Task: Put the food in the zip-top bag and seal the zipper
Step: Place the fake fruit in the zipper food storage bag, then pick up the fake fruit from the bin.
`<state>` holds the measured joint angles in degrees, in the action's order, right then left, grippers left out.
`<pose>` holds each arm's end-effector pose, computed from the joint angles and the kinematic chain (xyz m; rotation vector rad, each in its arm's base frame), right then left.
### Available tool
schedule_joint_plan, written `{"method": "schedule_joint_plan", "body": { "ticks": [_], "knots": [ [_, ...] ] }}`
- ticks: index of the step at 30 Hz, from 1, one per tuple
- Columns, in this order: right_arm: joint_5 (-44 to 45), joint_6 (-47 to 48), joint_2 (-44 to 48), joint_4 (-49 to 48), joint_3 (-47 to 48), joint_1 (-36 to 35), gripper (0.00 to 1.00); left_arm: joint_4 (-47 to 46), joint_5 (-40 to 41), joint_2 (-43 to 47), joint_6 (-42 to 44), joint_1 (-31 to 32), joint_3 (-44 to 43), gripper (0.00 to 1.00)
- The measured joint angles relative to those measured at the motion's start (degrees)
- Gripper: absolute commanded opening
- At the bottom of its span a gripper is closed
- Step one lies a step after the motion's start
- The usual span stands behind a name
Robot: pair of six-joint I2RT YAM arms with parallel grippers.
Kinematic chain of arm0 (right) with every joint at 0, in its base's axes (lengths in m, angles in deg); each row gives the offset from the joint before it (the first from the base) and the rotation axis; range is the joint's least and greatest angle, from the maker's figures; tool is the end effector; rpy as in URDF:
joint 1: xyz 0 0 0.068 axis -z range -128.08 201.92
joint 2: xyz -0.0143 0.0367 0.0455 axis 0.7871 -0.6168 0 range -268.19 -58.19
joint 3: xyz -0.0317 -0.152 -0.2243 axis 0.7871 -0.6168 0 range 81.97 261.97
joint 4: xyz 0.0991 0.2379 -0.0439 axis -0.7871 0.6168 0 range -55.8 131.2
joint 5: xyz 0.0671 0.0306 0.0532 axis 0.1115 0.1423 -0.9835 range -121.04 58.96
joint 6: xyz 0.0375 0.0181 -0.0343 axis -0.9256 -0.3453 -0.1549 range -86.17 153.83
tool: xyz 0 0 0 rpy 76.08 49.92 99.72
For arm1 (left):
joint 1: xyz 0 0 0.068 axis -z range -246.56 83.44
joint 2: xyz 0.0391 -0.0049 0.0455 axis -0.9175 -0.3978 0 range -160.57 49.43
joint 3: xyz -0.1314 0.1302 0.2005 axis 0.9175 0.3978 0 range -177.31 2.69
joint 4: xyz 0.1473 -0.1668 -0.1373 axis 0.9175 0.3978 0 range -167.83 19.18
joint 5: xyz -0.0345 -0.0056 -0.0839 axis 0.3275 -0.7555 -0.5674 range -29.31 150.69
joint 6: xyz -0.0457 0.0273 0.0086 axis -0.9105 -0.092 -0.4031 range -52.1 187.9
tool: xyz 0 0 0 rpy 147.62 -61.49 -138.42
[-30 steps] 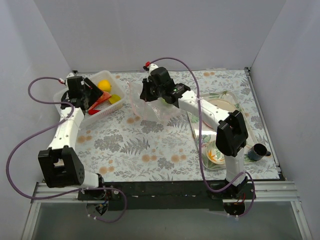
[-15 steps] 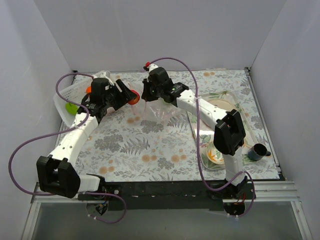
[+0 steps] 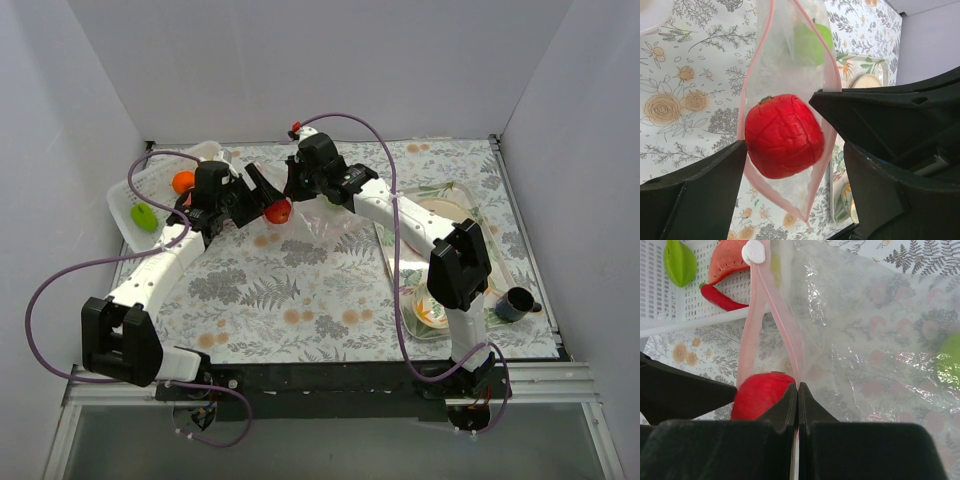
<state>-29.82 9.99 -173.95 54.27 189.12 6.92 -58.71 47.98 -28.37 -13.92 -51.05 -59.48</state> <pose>0.3416 0.3404 0.3212 -0.3815 2.1163 0.7016 0.2925 -0.0892 0.3014 -1.2062 2.1046 -1.1296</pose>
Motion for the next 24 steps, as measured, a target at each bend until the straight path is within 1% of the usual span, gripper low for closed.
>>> {"method": "schedule_joint_plan", "body": {
  "ticks": [2, 5, 7, 11, 14, 16, 20, 24],
  "knots": [
    [0.13, 0.02, -0.02, 0.09, 0.07, 0.00, 0.01, -0.35, -0.02, 0.00, 0.09, 0.00, 0.00, 0.86],
    [0.15, 0.02, -0.02, 0.57, 0.46, 0.00, 0.01, -0.35, -0.17, 0.00, 0.33, 0.00, 0.00, 0.85],
    [0.17, 0.04, 0.00, 0.74, 0.96, 0.00, 0.01, -0.33, -0.15, 0.02, 0.46, 0.00, 0.00, 0.81],
    [0.35, 0.15, 0.00, 1.07, 1.84, -0.02, 0.01, 0.55, 1.79, 1.14, 0.74, -0.02, -0.15, 0.77],
    [0.59, 0.31, 0.00, 1.20, 2.14, 0.00, 0.01, 2.23, 3.93, 2.56, 1.22, -0.79, -2.19, 0.76],
    [0.63, 0.55, 0.00, 1.29, 2.14, 0.00, 0.01, 3.08, 4.96, 2.71, 1.75, -2.34, -4.72, 0.75],
    [0.52, 1.20, 0.00, 1.90, 2.60, 0.15, 0.01, 3.17, 5.42, 2.43, 2.64, -7.48, -8.04, 0.75],
    [-0.09, 1.62, -0.02, 5.77, 7.48, 1.44, 0.01, 3.45, 6.19, 0.17, 3.56, -11.65, -9.01, 0.75]
  ]
}}
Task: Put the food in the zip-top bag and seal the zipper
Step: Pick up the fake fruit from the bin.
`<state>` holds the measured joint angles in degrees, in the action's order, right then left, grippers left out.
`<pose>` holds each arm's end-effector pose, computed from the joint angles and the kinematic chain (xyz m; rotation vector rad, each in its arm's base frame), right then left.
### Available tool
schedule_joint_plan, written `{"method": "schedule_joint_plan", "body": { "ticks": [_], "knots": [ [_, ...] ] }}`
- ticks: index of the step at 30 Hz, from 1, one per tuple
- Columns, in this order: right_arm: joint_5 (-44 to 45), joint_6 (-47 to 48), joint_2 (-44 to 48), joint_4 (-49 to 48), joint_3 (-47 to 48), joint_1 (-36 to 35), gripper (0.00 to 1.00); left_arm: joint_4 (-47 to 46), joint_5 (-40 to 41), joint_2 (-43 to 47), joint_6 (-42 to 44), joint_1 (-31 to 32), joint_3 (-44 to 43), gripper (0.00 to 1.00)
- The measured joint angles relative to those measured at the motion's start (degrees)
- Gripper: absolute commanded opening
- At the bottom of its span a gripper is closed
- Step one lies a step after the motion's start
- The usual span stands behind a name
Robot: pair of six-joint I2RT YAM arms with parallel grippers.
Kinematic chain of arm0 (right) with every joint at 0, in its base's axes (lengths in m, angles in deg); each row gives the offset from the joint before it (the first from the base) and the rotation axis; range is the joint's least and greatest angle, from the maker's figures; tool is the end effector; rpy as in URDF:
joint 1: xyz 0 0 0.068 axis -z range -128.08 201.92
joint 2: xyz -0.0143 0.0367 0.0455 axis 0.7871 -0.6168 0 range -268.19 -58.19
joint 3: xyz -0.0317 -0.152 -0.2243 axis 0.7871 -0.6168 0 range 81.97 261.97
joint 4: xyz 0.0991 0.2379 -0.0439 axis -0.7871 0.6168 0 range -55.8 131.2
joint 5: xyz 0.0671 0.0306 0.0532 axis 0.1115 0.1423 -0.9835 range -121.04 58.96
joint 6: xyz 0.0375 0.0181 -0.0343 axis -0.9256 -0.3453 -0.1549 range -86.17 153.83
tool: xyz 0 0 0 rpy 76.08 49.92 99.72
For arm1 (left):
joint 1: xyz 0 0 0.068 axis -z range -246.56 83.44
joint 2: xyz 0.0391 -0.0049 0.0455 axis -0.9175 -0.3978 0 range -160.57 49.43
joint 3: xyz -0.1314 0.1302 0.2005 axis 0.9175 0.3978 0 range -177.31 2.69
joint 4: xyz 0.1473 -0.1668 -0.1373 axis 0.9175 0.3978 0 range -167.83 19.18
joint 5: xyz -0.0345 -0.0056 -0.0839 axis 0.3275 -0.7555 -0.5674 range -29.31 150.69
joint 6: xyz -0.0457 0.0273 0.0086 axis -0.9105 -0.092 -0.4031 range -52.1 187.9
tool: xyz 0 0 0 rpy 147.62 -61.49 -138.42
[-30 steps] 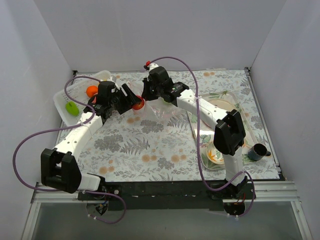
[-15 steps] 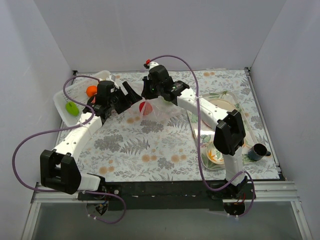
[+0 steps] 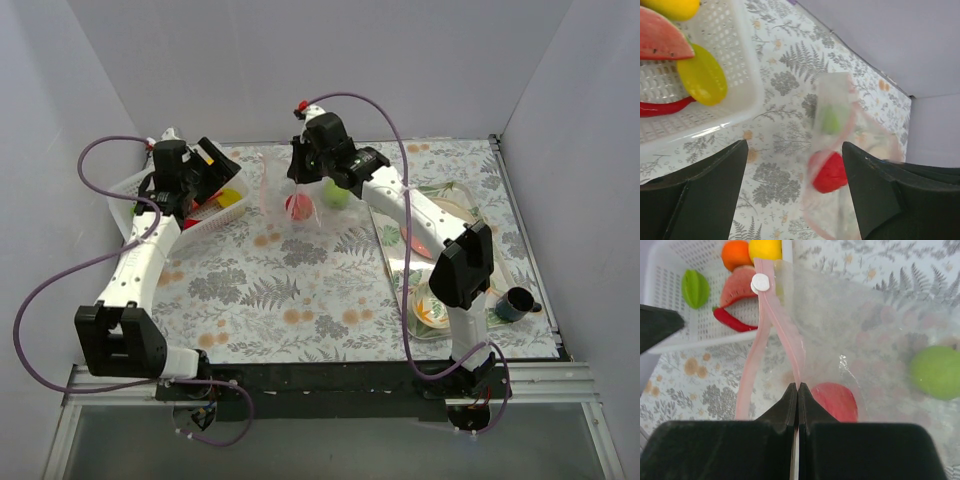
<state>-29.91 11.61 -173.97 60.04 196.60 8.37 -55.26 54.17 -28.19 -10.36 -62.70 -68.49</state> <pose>0.3476 0.3293 0.3565 -0.3788 2.0802 0.6861 0.3083 -0.0248 0.3505 -1.2878 1.8203 -0.9577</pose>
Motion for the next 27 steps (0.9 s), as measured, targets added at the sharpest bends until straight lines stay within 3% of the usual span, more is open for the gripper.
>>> {"method": "schedule_joint_plan", "body": {
  "ticks": [5, 10, 16, 21, 27],
  "knots": [
    [-1.70, 0.17, 1.46, 0.37, 4.68, 2.32, 0.01, 2.05, 2.45, -7.08, 2.14, -5.62, -1.92, 0.70],
    [-2.29, 0.48, 3.82, 0.17, 3.23, 2.93, 0.01, 2.64, 6.45, -17.59, 1.40, -10.40, -4.42, 0.72],
    [-4.39, 1.07, 4.28, 0.02, 0.98, 2.93, 0.01, 3.72, 12.28, -27.39, -2.69, -10.64, -10.97, 0.76],
    [-4.98, 1.46, 7.15, -0.96, -7.10, 2.93, 0.01, 2.58, 17.70, -34.64, -0.92, -10.67, -20.87, 0.79],
    [-5.66, 1.68, 7.72, -1.75, -9.57, 2.93, 0.01, 1.18, 21.33, -40.39, 1.60, -11.67, -24.15, 0.86]
  ]
}}
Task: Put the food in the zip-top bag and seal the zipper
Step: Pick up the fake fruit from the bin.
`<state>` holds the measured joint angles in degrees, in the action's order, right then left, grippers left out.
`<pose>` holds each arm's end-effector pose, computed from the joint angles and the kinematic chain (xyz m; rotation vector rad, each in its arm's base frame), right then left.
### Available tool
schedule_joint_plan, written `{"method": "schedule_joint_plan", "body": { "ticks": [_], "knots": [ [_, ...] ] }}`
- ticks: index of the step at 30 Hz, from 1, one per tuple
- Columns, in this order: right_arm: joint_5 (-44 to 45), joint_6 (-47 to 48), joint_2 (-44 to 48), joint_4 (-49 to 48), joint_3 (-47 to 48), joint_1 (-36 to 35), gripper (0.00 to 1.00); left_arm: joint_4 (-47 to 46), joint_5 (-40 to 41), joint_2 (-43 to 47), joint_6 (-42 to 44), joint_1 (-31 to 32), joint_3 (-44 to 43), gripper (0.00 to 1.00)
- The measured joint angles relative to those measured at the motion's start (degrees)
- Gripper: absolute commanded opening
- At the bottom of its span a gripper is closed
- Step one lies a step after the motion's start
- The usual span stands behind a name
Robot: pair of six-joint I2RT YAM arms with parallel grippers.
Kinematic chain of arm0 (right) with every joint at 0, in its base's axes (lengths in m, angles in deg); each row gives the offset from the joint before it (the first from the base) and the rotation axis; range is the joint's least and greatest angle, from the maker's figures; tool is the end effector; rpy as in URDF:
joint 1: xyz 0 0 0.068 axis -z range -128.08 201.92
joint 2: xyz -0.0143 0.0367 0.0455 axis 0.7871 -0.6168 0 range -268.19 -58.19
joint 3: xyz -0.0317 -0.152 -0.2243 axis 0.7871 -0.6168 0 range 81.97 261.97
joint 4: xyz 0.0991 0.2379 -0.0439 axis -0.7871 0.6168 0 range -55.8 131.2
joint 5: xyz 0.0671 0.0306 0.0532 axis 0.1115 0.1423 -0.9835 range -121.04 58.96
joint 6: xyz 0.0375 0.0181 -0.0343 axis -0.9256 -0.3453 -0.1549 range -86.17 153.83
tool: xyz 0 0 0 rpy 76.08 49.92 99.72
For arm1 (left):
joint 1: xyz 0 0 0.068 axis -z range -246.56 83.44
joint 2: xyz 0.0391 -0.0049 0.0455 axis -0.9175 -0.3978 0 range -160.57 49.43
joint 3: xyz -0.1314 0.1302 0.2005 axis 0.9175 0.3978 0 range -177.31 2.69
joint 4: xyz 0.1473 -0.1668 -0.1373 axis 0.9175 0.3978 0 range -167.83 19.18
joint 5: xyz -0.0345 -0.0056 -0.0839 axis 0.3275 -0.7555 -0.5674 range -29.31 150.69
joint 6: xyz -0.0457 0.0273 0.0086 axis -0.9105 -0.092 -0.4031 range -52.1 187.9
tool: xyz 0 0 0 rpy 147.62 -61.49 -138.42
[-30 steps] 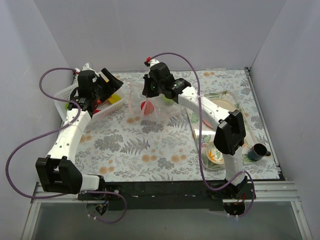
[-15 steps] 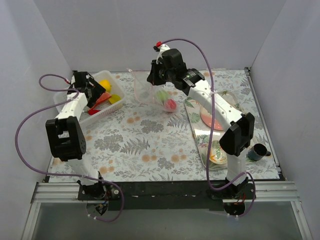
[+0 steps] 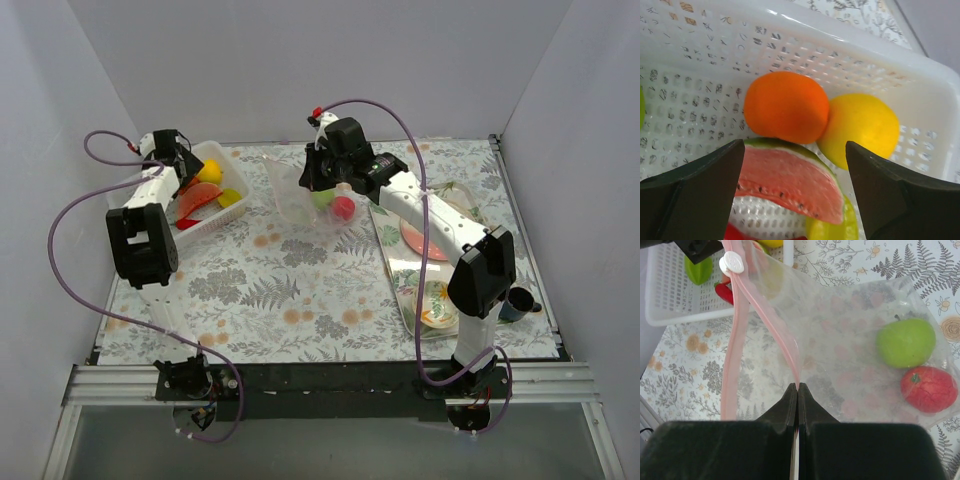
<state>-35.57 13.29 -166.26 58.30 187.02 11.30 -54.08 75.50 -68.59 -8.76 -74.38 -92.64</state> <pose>0.3378 0.2933 0.3615 -0.4212 2.0841 0.7334 0.4624 0.0728 0.2289 -1.6781 1.6657 -0.2801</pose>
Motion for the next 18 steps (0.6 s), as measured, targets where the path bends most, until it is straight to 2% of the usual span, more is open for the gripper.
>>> {"method": "schedule_joint_plan", "body": {
  "ticks": [8, 18],
  "knots": [
    [-1.01, 0.44, 0.66, -1.60, -0.98, 0.00, 0.01, -0.90, 1.49, -5.70, 1.95, -1.22, -0.11, 0.89],
    [-1.73, 0.66, 0.81, -2.60, -2.67, 0.00, 0.01, -9.53, 2.27, -5.97, 4.37, -1.44, 2.40, 0.92]
  ]
}}
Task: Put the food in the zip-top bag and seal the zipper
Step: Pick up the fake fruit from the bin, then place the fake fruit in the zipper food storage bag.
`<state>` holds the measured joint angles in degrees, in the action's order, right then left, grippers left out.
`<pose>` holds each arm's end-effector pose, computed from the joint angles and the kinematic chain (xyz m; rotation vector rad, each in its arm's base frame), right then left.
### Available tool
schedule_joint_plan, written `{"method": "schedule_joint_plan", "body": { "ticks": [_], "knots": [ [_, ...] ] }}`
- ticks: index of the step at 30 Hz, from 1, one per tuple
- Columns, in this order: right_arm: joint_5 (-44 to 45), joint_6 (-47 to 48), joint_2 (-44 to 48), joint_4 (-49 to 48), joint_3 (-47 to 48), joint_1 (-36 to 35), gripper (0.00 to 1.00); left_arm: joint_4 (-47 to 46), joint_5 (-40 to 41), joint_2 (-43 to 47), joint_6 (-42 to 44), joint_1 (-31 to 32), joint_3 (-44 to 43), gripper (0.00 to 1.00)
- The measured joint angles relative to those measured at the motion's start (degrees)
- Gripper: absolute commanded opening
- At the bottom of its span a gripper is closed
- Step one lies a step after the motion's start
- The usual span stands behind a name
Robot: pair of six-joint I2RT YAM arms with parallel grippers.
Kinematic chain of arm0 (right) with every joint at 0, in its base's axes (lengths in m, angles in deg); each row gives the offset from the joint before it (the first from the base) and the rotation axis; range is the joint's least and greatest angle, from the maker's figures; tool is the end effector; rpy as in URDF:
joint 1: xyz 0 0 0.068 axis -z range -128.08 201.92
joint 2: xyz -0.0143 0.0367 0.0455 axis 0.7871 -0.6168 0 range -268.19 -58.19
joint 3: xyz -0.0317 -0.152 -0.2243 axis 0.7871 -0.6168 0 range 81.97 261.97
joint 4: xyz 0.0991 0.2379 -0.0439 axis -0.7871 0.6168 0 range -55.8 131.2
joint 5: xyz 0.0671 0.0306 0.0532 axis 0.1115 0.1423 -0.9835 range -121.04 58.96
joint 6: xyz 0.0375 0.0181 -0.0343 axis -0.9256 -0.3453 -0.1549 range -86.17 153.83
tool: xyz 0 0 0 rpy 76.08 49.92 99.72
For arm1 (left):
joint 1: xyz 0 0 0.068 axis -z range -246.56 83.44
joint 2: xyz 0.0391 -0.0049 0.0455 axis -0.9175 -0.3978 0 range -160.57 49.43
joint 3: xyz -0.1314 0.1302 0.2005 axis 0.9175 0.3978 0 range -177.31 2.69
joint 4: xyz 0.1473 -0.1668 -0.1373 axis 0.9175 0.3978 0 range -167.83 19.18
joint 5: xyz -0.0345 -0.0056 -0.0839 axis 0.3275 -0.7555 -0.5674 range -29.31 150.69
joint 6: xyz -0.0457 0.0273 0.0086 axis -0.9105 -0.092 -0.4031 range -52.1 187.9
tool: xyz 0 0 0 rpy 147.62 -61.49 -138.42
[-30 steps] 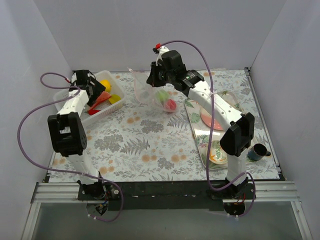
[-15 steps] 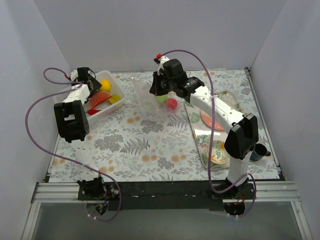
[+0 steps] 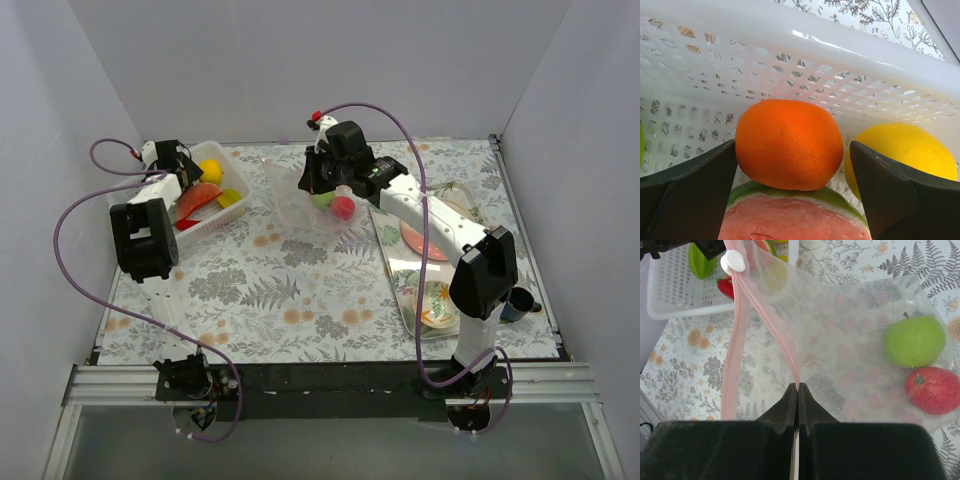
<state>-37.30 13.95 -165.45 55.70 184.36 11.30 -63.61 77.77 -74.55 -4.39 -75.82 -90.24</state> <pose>0.3358 0.2930 0.3559 -0.4515 2.0683 0.7611 0.4765 0.0884 0.1808 -1.6248 1.6644 -0.2020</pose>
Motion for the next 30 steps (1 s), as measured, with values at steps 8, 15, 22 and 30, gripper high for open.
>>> {"method": "schedule_joint_plan", "body": {
  "ticks": [8, 15, 22, 30],
  "knots": [
    [-0.04, 0.33, 0.00, -0.37, -0.28, 0.00, 0.01, -3.32, 1.73, 0.11, 0.85, -0.02, 1.64, 0.60],
    [0.00, 0.39, 0.00, -0.46, -0.28, 0.00, 0.01, -5.42, 1.79, 0.76, 1.92, -0.02, 3.26, 0.29],
    [0.31, 0.42, 0.00, -0.57, -0.48, 0.00, 0.01, -4.72, 1.77, 9.35, 2.97, -0.07, 8.15, 0.27],
    [0.57, 0.39, 0.00, -0.59, -0.70, 0.00, 0.01, -4.28, -2.95, 28.50, 3.41, -0.07, 12.74, 0.27]
  ]
}}
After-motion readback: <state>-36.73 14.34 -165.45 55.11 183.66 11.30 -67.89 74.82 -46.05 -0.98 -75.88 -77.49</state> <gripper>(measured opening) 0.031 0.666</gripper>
